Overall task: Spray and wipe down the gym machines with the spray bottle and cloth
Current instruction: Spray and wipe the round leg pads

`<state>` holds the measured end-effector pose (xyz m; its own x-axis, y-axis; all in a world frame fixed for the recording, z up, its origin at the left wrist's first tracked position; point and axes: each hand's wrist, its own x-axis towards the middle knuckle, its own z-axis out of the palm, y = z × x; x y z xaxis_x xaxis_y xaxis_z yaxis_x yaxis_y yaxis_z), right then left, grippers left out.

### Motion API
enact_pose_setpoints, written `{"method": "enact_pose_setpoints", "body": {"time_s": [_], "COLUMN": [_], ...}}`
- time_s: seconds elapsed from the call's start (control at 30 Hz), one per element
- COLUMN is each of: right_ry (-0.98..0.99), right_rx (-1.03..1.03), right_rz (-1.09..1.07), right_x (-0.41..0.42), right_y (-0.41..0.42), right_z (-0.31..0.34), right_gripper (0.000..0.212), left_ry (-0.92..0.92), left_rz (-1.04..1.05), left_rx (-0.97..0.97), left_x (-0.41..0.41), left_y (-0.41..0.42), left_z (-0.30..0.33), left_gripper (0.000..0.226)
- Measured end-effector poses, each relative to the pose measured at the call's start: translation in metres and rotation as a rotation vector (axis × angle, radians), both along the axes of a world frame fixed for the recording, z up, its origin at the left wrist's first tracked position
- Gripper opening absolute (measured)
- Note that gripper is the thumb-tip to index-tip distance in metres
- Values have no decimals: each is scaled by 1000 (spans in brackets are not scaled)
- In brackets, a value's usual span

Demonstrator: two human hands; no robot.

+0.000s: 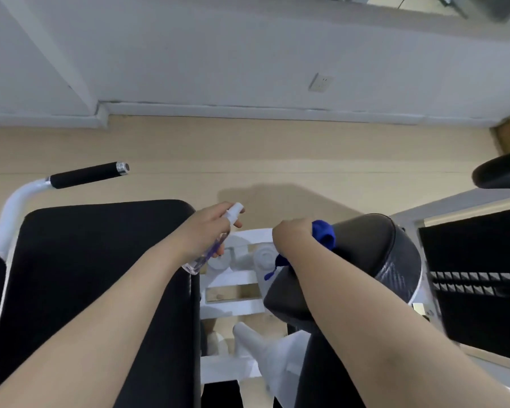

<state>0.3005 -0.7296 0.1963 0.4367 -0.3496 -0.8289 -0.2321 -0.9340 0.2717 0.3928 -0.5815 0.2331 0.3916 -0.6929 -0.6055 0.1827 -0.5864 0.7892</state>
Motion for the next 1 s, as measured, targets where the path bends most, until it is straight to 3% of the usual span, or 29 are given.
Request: {"method": "enact_pose_setpoints", "body": {"time_s": [0.17,0.37,0.53,0.6,0.77,0.87,1.0], "right_ry": [74,-290,-193,-260,-474,-615,-696], "right_rx": [103,-324,-108,-98,-81,-139,-165], "right_rz": [138,258,123,121,155,183,159], "right_x": [-2,-12,-65,-87,-105,-134,-181], "right_y": [4,1,9,-3,-31,-43,-55], "right_z": [19,49,46,51,70,81,89], "right_gripper": [14,19,24,29,31,28,40], "left_ry": [-5,-1,-22,-58,-167,-228,-305], "left_rz": [-23,-84,-141,-157,-198,-268,-340], "left_rx": [-9,-42,-69,-117,-239,-245,-232], "left_x": [-12,-24,-28,-35,-61,-86,-125], "left_y": [-3,-6,-14,-20,-35,-47,-68], "left_z": [12,20,23,27,39,45,62], "left_gripper": [27,24,22,24,58,57,56]}}
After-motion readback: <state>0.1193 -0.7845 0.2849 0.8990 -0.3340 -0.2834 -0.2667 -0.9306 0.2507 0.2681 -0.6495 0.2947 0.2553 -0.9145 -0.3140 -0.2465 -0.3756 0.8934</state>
